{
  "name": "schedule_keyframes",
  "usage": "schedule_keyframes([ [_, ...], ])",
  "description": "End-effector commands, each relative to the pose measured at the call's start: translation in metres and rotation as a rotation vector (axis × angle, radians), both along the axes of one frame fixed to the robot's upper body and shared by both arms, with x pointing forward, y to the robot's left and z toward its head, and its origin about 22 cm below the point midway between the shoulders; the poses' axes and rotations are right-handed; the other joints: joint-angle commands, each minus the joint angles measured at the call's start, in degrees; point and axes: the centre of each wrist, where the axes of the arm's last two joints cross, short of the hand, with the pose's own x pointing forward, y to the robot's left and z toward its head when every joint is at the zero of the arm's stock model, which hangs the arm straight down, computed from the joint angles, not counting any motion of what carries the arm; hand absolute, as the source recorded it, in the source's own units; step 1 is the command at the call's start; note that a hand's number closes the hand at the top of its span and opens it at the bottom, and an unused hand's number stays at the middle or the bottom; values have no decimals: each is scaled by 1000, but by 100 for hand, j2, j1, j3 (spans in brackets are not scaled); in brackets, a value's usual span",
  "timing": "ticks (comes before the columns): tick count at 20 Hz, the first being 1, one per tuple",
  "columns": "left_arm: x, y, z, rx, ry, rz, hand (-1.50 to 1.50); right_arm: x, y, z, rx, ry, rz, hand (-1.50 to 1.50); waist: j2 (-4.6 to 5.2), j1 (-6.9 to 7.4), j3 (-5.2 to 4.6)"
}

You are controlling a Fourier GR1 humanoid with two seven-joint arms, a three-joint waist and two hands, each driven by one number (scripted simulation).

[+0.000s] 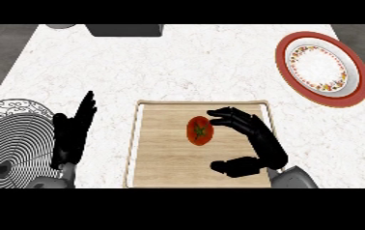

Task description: Pick the tomato from the tray and place it in the plate

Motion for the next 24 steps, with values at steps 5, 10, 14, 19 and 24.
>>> schedule_keyframes([
  [5, -5, -9, 7, -4, 9, 12, 0, 8, 7, 39, -415, -139, -133, -150, -60, -35, -15],
  [10, 2, 1, 0, 6, 9, 10, 0, 14, 23, 69, -637, -80, -132, -150, -33, -29, -14],
  [14, 10, 2, 4, 6, 7, 24, 0, 5, 43, 93, -812, 29, -71, -150, -43, -46, -17],
  [19, 10, -2, -1, -2, 12, -2, 0, 5, 76, 88, -882, 97, -53, -150, -19, -21, -9],
  [24, -10, -8, -2, -3, 18, 0, 0, 7, 62, 66, -905, 134, -72, -150, -19, -10, -5],
])
